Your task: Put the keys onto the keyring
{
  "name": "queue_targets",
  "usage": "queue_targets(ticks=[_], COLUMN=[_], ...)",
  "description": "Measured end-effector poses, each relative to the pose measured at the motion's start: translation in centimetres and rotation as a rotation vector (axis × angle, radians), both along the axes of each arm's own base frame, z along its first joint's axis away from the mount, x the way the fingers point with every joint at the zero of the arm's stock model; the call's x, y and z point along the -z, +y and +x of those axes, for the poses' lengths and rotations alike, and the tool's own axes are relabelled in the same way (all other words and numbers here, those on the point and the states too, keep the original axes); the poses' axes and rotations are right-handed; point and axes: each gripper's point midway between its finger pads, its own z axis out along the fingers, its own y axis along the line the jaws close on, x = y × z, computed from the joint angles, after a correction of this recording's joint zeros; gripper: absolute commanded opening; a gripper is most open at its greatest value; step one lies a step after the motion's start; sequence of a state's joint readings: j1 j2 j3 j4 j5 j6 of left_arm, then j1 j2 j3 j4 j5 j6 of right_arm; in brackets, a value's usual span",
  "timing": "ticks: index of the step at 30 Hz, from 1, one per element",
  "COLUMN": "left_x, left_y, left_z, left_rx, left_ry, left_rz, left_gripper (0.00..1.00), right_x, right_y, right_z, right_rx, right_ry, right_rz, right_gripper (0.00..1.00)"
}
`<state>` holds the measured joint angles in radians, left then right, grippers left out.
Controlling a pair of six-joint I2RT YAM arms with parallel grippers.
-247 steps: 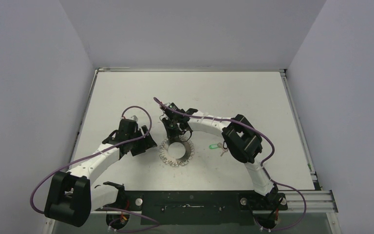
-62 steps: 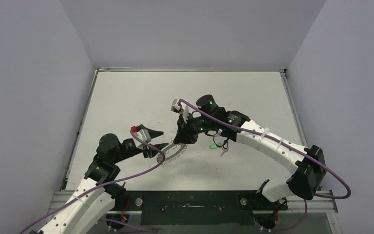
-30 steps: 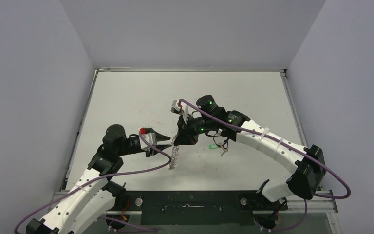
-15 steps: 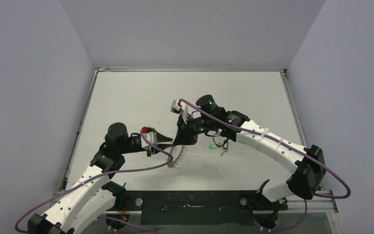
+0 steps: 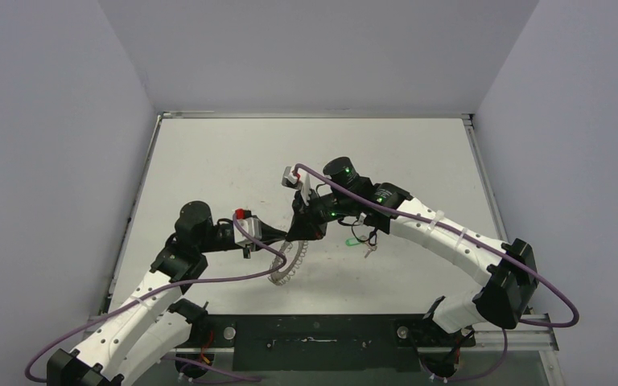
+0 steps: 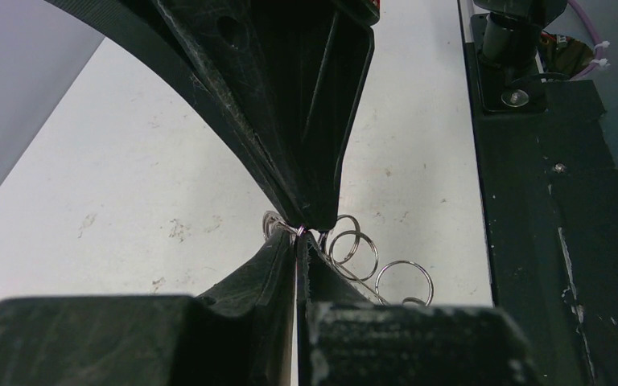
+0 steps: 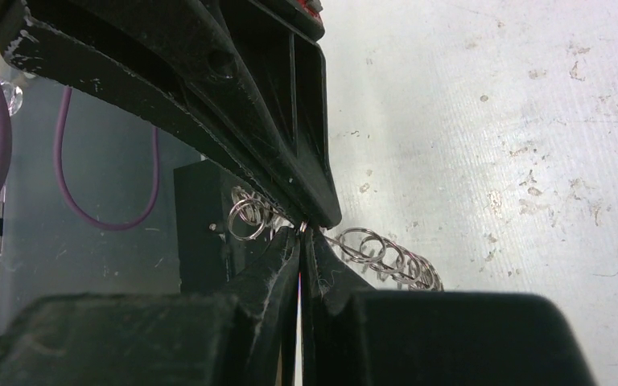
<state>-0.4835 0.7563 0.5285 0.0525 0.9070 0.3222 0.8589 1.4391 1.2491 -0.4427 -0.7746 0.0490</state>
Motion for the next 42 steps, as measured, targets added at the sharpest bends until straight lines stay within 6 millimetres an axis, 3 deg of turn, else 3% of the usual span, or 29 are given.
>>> queue_targets(ticks=[15,23,27,33,42], left_x=[0.2,0.8,1.2,2.1,1.9], left_y=[0.6,1.1,1.4,1.7,1.7], left_z=[0.8,1.6,1.8,1.9,2.4], left_rx=[-0.076,-0.153,-0.185,-0.215,-0.250], left_ry=[0.010,0.071,0.090,0.111,0.132], left_rz=[0.015,0.026,0.027,0.031,-0.006], left_gripper=[0.00,0.00,0.00,0.00,0.00], right_x=[0.3,1.3,2.5,3.5,4.2], right_y=[0.4,0.3,-0.7,-1.5,-1.3], right_z=[0.8,3.1,4.9,6.5,6.7], right_rx=[0.023,0.128,0.211,0.282,0.304], right_ry=[-0.022,-0.022,-0.008,0.003,0.036], right_rz=[0.001,-0.014,-0.025,-0.025,0.009], right_gripper=[0.02,0.32,0.38,0.40,0.38])
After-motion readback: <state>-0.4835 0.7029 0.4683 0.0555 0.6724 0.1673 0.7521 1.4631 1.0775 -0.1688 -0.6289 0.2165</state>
